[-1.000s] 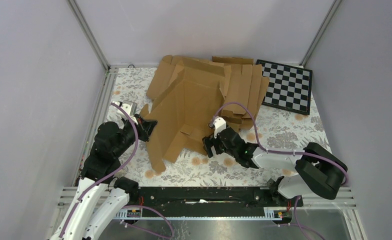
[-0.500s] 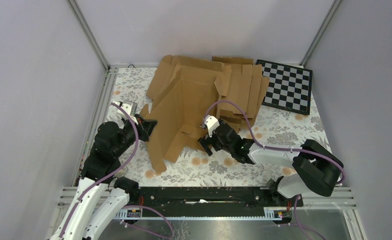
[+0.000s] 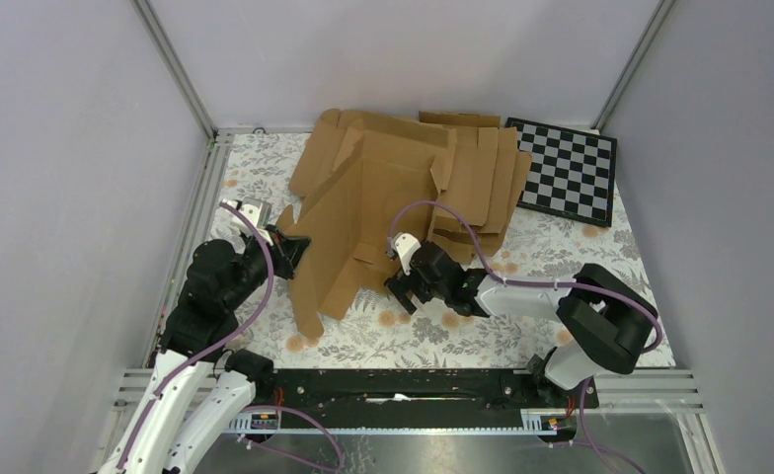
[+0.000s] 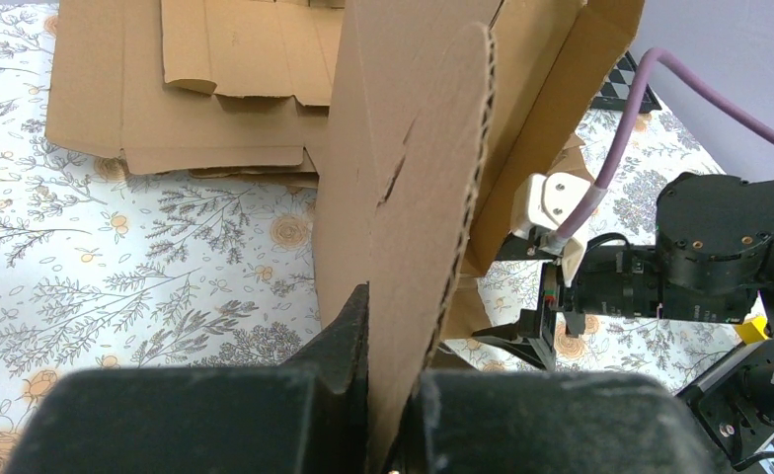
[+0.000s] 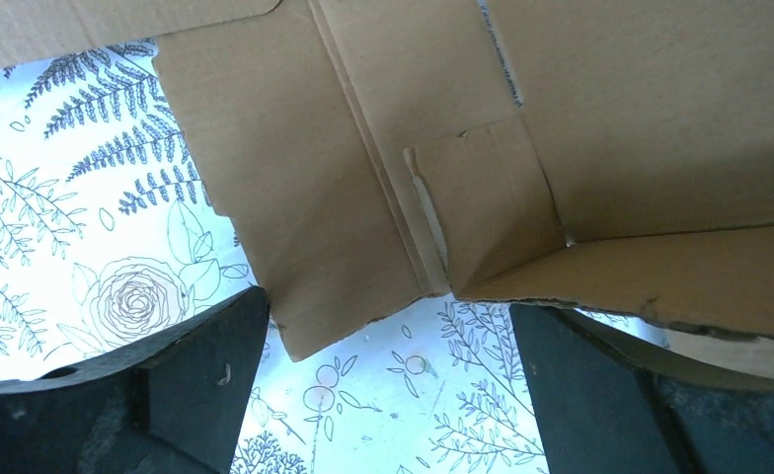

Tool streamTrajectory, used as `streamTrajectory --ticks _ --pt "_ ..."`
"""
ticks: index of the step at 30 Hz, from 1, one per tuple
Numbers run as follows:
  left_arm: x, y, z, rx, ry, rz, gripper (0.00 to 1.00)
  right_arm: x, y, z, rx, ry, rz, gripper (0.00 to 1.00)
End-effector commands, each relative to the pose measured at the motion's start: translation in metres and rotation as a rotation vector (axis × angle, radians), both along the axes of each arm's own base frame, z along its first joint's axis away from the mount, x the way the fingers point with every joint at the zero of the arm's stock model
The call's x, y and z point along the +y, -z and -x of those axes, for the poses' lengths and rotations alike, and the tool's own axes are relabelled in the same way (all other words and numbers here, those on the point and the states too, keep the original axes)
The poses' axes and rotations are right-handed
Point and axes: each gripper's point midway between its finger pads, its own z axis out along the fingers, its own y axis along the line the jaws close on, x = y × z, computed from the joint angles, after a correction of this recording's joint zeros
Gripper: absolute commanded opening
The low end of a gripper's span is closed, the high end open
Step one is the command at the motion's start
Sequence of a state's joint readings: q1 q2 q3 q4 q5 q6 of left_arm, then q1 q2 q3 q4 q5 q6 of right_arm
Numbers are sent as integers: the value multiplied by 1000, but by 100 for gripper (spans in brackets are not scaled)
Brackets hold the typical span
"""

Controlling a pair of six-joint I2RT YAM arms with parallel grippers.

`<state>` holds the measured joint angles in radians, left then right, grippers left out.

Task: Fold the paper box

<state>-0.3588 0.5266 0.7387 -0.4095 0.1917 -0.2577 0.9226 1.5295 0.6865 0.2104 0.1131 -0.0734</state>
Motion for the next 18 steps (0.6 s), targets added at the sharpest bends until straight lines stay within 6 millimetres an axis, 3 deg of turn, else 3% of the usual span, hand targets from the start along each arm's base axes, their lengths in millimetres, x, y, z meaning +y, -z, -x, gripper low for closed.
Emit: streamTrajectory --ticks 1,9,14,18 --pt "-5 -18 3 -22 28 21 0 17 -5 5 12 -13 -14 100" --pt "-3 -22 3 -24 22 16 0 16 -5 1 -3 8 -16 100" --pt "-1 -24 1 27 5 -9 0 25 1 5 34 -27 -16 100" --pt "-2 -22 2 49 12 -15 0 21 10 -3 19 -4 34 100"
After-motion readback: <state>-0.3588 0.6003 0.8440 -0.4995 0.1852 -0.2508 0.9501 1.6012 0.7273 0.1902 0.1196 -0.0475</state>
